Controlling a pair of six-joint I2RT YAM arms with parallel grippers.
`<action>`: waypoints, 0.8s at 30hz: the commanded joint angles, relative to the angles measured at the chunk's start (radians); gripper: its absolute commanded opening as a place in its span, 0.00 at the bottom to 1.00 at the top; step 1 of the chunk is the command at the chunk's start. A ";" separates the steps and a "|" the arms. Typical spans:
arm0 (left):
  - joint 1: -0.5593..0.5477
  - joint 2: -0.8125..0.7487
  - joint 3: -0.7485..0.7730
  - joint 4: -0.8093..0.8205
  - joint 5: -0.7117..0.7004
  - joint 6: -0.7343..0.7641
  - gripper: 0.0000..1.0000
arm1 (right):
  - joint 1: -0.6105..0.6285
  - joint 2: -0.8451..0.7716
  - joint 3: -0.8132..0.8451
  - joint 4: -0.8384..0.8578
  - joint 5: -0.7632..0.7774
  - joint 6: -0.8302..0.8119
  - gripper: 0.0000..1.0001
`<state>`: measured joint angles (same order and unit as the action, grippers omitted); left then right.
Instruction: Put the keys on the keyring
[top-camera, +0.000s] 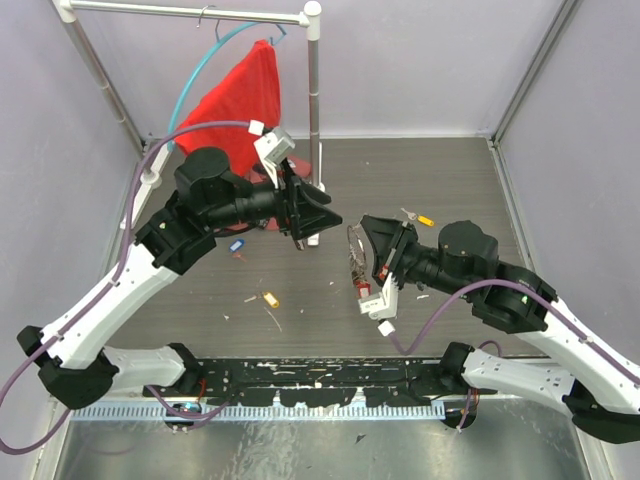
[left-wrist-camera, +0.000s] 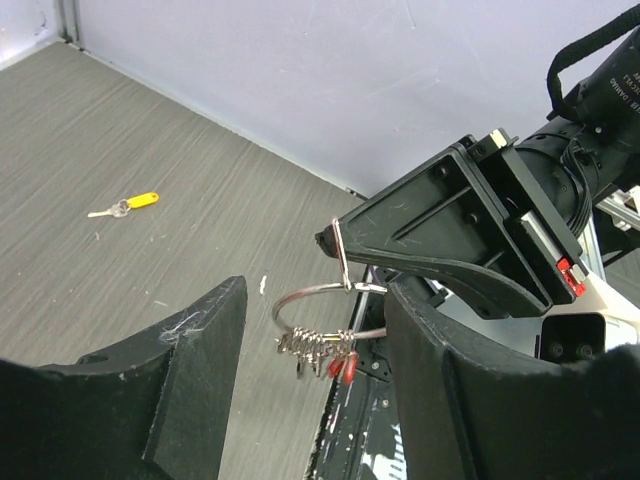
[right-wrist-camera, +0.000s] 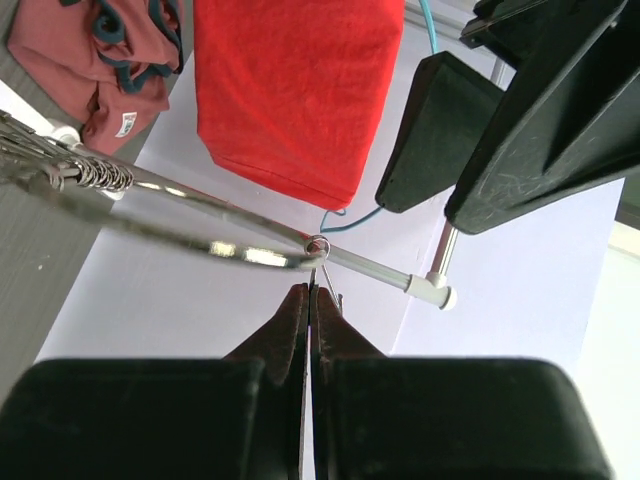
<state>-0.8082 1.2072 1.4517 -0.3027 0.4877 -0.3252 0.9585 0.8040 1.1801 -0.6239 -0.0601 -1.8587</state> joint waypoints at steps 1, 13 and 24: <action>-0.027 0.029 0.051 0.037 0.034 -0.009 0.62 | -0.001 0.005 0.055 0.044 -0.008 -0.025 0.01; -0.117 0.100 0.121 -0.077 -0.089 0.088 0.55 | -0.001 0.011 0.067 0.031 -0.012 -0.024 0.01; -0.175 0.123 0.164 -0.170 -0.221 0.164 0.48 | -0.002 0.002 0.061 0.029 -0.014 -0.015 0.01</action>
<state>-0.9707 1.3354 1.5776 -0.4438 0.3145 -0.1993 0.9581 0.8246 1.1934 -0.6434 -0.0715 -1.8690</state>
